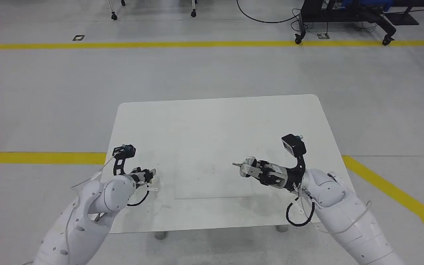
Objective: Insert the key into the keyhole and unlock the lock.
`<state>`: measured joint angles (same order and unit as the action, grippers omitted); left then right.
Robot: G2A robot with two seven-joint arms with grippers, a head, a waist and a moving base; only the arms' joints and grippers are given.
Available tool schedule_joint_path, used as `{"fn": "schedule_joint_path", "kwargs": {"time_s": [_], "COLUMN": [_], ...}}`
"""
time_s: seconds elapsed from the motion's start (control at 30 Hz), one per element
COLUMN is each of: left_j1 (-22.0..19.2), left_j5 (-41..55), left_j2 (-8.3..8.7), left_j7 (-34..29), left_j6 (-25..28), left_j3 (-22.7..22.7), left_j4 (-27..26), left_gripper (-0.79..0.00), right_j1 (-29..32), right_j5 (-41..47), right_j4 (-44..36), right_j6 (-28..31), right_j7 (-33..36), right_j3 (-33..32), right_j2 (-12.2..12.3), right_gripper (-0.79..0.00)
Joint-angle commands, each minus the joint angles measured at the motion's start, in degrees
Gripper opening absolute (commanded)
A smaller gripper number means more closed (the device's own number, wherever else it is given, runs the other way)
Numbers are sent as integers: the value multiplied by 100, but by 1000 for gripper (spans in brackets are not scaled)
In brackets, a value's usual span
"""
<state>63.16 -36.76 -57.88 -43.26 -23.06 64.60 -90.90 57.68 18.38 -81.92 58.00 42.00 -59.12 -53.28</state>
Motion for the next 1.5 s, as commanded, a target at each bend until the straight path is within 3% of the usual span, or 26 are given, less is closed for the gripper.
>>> {"fn": "schedule_joint_path", "kwargs": {"time_s": [0.0,0.27,0.37,0.57,0.8,0.93,1.1,1.47], "left_j1": [-30,-107,-108,-66,100,-63,-302,-598], "left_j5": [-6,-58,-105,-117,-419,-1271,-1467,-1436], "left_j2": [-16,-54,-64,-79,-44,-24,-73,-195], "left_j7": [14,-104,-105,-37,-132,-487,-494,-669], "left_j6": [-13,-82,-60,95,673,1227,1705,1860], "left_j3": [-12,6,12,68,96,-201,-395,-603], "left_j4": [49,213,217,164,-167,-148,48,401], "left_gripper": [-406,-496,-785,-785,-785,-785,-785,-785], "right_j1": [0,0,0,0,0,0,0,0], "right_j5": [0,0,0,0,0,0,0,0], "right_j4": [0,0,0,0,0,0,0,0], "right_j6": [0,0,0,0,0,0,0,0], "right_j7": [0,0,0,0,0,0,0,0], "right_j3": [0,0,0,0,0,0,0,0], "right_j2": [0,0,0,0,0,0,0,0], "right_gripper": [-785,-785,-785,-785,-785,-785,-785,-785]}}
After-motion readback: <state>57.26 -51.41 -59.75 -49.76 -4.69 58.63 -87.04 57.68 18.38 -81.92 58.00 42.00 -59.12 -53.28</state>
